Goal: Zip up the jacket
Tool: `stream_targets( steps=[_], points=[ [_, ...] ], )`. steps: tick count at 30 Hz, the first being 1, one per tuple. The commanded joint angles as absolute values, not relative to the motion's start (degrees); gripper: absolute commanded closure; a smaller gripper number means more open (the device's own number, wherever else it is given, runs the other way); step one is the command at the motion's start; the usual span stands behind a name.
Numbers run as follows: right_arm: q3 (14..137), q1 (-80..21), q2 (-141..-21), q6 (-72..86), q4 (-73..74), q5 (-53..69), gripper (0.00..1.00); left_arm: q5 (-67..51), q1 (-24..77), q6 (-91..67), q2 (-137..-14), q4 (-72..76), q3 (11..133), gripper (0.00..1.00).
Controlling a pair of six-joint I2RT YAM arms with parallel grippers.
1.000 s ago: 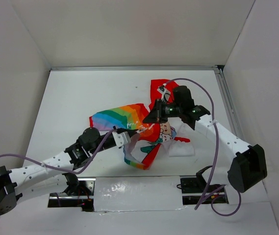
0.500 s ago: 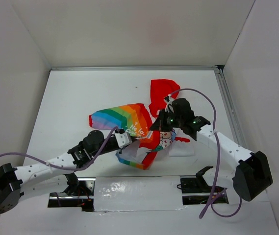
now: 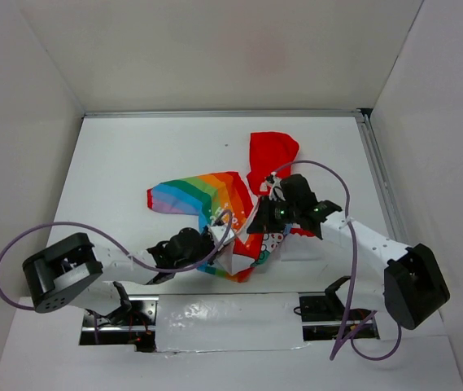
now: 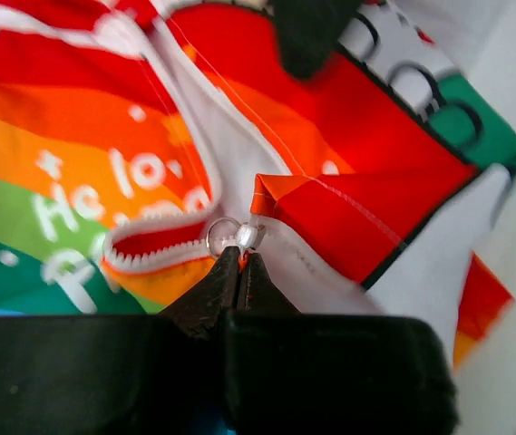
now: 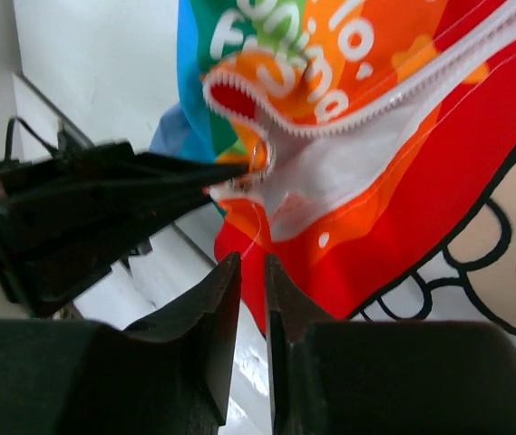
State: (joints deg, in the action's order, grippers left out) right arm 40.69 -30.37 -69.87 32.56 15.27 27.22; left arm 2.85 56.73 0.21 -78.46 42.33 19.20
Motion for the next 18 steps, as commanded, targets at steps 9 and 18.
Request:
stream_targets(
  steps=[9, 18],
  points=[
    [48.51, -27.25, -69.78, 27.51, 18.72, 29.1, 0.66, 6.95, 56.69, 19.15, -78.75, 52.73, 33.57, 1.0],
    [54.23, -24.26, -70.23, 23.56, 15.48, 40.42, 0.65, -5.8, 50.37, 25.92, -77.08, 59.59, 39.37, 1.0]
  ],
)
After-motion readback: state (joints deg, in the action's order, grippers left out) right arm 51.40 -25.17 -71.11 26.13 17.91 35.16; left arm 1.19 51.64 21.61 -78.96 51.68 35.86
